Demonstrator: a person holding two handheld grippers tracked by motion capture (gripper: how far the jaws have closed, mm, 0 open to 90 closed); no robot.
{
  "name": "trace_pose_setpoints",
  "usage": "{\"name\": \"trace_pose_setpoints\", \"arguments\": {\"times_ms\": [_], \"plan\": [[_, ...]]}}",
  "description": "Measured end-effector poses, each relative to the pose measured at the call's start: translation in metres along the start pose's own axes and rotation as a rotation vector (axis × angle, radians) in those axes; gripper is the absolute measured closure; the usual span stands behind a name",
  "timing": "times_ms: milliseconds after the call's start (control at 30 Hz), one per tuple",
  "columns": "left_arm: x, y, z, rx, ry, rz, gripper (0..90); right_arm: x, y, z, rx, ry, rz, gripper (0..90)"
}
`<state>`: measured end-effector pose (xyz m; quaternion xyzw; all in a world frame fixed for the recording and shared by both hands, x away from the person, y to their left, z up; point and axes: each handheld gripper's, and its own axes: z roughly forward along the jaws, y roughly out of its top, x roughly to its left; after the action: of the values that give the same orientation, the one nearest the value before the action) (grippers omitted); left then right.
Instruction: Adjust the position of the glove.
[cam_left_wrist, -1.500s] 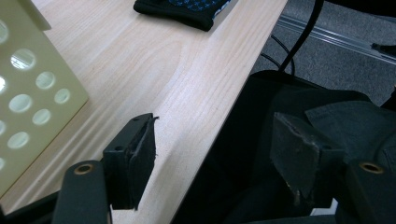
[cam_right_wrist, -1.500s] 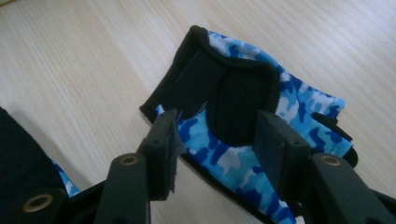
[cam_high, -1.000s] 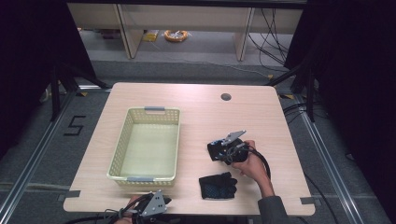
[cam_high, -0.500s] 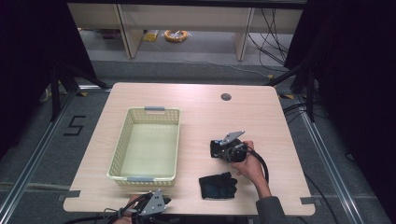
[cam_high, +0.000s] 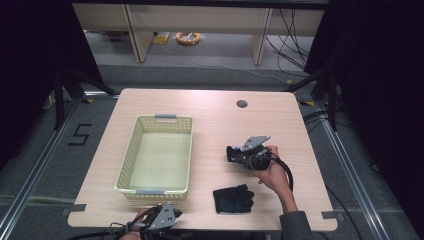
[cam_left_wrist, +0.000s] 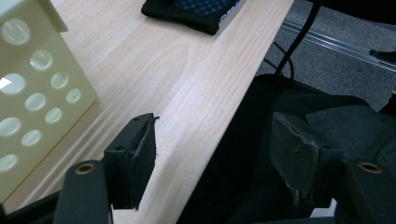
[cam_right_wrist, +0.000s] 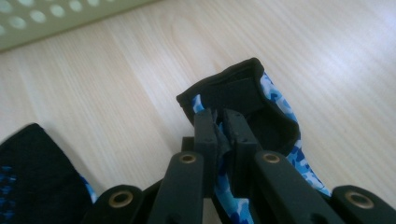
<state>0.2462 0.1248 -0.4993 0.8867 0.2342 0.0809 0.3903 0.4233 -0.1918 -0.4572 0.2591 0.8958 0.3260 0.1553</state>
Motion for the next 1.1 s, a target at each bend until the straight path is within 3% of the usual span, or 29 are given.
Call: {"name": "trace_pose_setpoints", "arguments": {"times_ms": [100,200,267,300,367,400,433,500,567,667,767,800,867,967,1033,1100], "plan": [[-0.001,0.0,0.001,-0.015,-0.008,-0.023,30.4,0.005,0.006,-0.011,-0.026,-0.012,-0.032,85.7],[0.001,0.0,0.0,-0.002,-0.012,0.018,29.2,0.015,0.008,-0.021,-0.023,-0.015,-0.041,85.7],[-0.001,0.0,0.0,-0.003,-0.009,-0.014,27.7,0.023,0.008,-0.027,-0.044,0.0,-0.064,85.6],[0.0,0.0,0.0,0.002,-0.003,-0.011,27.2,0.027,0.007,-0.031,-0.047,-0.01,-0.074,85.7],[-0.001,-0.001,0.001,-0.023,-0.022,-0.045,26.7,0.034,0.006,-0.039,-0.059,-0.008,-0.092,85.7],[0.0,0.0,-0.001,-0.01,-0.005,-0.02,26.3,0.04,0.005,-0.042,-0.068,0.008,-0.083,85.6],[0.001,0.0,-0.001,-0.003,-0.004,-0.028,25.8,0.044,0.004,-0.045,-0.067,0.013,-0.107,85.6],[0.001,-0.001,-0.001,-0.02,-0.009,-0.044,25.2,0.054,0.001,-0.051,-0.063,0.009,-0.094,85.6],[0.003,0.0,-0.003,0.0,0.001,-0.001,24.9,0.061,-0.002,-0.054,-0.069,0.016,-0.103,85.6],[0.001,-0.001,-0.003,-0.003,-0.005,-0.038,23.6,0.074,-0.006,-0.056,-0.069,0.031,-0.122,85.5],[0.003,-0.002,-0.004,-0.009,-0.003,-0.035,23.6,0.086,-0.011,-0.058,-0.061,0.034,-0.114,85.5],[0.002,-0.002,-0.004,-0.019,0.007,-0.057,23.5,0.088,-0.012,-0.058,-0.062,0.042,-0.131,85.5],[0.005,-0.002,-0.005,-0.001,0.015,-0.027,23.5,0.094,-0.014,-0.057,-0.053,0.058,-0.136,85.5],[0.004,-0.003,-0.004,-0.012,0.009,-0.06,23.5,0.103,-0.018,-0.054,-0.026,0.051,-0.149,85.4],[0.005,-0.004,-0.004,0.0,0.006,-0.046,23.5,0.107,-0.021,-0.054,-0.013,0.052,-0.133,85.4],[0.005,-0.003,-0.005,0.0,0.005,-0.02,23.9,0.11,-0.023,-0.052,-0.019,0.049,-0.16,85.4]]}}
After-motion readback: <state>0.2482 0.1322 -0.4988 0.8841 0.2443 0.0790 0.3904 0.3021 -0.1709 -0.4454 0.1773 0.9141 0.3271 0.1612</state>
